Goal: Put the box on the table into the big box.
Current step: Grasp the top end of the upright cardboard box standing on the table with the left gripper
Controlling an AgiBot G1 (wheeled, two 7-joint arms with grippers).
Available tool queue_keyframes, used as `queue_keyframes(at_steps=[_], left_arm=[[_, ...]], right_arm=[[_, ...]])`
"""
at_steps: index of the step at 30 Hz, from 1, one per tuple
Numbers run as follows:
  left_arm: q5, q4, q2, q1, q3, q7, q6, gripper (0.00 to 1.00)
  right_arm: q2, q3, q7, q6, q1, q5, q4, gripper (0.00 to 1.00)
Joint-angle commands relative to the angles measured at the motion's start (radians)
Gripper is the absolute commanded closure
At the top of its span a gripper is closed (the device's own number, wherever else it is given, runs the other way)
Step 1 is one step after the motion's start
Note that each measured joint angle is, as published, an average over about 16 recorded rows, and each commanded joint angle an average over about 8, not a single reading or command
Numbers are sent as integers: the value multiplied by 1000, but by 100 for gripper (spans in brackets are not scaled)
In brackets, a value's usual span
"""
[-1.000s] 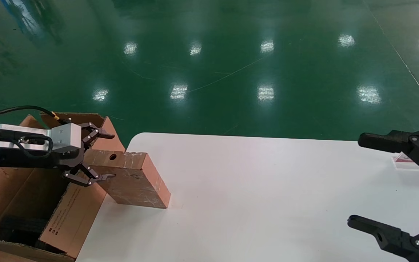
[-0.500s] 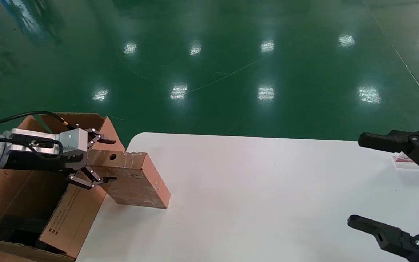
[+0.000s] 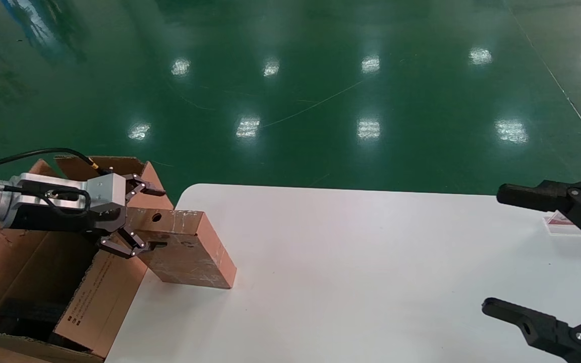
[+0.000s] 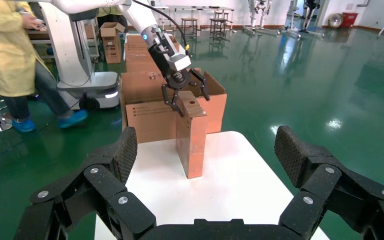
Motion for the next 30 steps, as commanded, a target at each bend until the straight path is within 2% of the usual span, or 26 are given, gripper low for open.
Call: queue_keyframes(at_steps=[1,2,4,6,7,10,11,13,14,16,30], left_arm=[[5,11,4,-8,5,9,5,0],[7,16,5,-9,8,13,6,1],[9,26,6,-11,13,21,8,12],[11,35,6,-13,17,28,9,33],[11,39,7,-14,19,32,9,45],[14,50,8,-19,26,41,9,82],[15,54,8,-21,28,43,8,90],[16,60,10,-26,31,47,8,100],[17,62,10,-29,33,49,8,100],[18,68,12,-35,36,53,7,100],[23,105,23,-65,55,76,7,100]], right_arm=[[0,0,0,0,0,0,0,0],[0,0,0,0,0,0,0,0],[0,0,0,0,0,0,0,0],[0,0,0,0,0,0,0,3],[0,0,0,0,0,0,0,9],[0,0,0,0,0,0,0,43],[0,0,0,0,0,0,0,56],[0,0,0,0,0,0,0,81],[0,0,0,0,0,0,0,90],[0,0,0,0,0,0,0,100],[0,0,0,0,0,0,0,100]])
